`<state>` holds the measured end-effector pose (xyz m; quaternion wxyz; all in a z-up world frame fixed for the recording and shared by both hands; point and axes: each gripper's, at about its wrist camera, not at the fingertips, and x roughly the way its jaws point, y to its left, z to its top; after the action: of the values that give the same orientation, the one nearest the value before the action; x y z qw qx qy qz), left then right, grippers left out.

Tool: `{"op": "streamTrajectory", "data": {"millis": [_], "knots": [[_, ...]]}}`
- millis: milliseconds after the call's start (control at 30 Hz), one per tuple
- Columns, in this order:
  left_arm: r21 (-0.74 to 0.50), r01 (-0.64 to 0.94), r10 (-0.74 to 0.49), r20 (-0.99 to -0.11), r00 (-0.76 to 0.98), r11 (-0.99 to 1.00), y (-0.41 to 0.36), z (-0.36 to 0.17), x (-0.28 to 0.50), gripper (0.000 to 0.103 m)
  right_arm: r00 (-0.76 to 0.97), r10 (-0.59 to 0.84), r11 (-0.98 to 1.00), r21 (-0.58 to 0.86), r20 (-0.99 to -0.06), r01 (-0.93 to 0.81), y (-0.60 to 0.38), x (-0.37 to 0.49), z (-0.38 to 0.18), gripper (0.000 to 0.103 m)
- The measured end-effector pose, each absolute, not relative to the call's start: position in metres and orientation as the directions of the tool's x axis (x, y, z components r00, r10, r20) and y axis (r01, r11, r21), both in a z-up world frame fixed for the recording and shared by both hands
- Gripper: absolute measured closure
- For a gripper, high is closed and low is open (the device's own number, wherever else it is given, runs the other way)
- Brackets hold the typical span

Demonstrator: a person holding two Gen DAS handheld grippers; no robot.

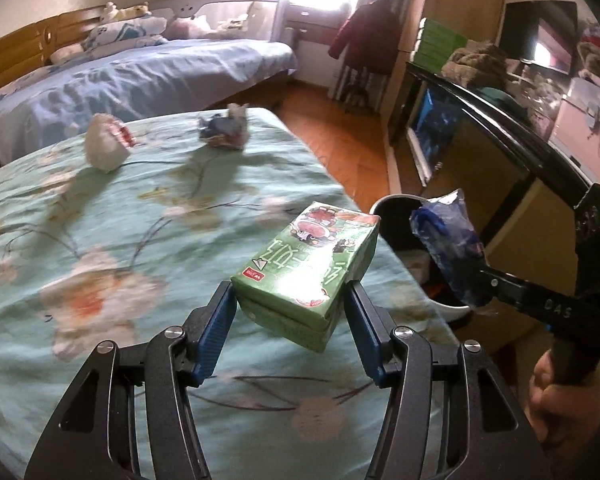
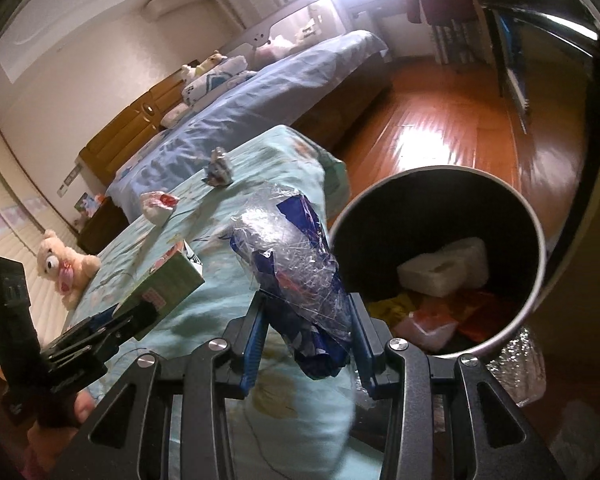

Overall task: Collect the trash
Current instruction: 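Carry the green carton and blue-wrapped bag over the bin with both tools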

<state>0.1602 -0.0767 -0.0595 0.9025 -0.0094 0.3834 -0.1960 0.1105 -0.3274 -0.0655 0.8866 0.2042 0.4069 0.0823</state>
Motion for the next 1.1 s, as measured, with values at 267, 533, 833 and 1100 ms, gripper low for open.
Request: {"op": "streamTrajectory", "data": {"millis": [267,533,833,1100], "knots": [[-0.146,0.39,-0.376,-0.69,0.618,0.909,-0.107,-0.058,0.16,0.048,0.663,0.289,0.899,0.434,-0.69,0.06,-0.349,0.103,-0.07,0.063],[-0.14,0.422,-0.393,-0.695,0.603,0.896,-0.13,-0.059,0.164,0.048,0.669,0.258,0.898,0.428,-0.697,0.1,-0.371,0.1,-0.072,0.063],[-0.123,0.463,-0.408,-0.698,0.588,0.878,-0.157,-0.059,0.169,0.048,0.668,0.222,0.896,0.419,-0.71,0.148,-0.395,0.099,-0.078,0.063],[-0.109,0.492,-0.416,-0.706,0.573,0.863,-0.179,-0.061,0.176,0.048,0.664,0.202,0.896,0.409,-0.72,0.172,-0.409,0.103,-0.08,0.063]]}}
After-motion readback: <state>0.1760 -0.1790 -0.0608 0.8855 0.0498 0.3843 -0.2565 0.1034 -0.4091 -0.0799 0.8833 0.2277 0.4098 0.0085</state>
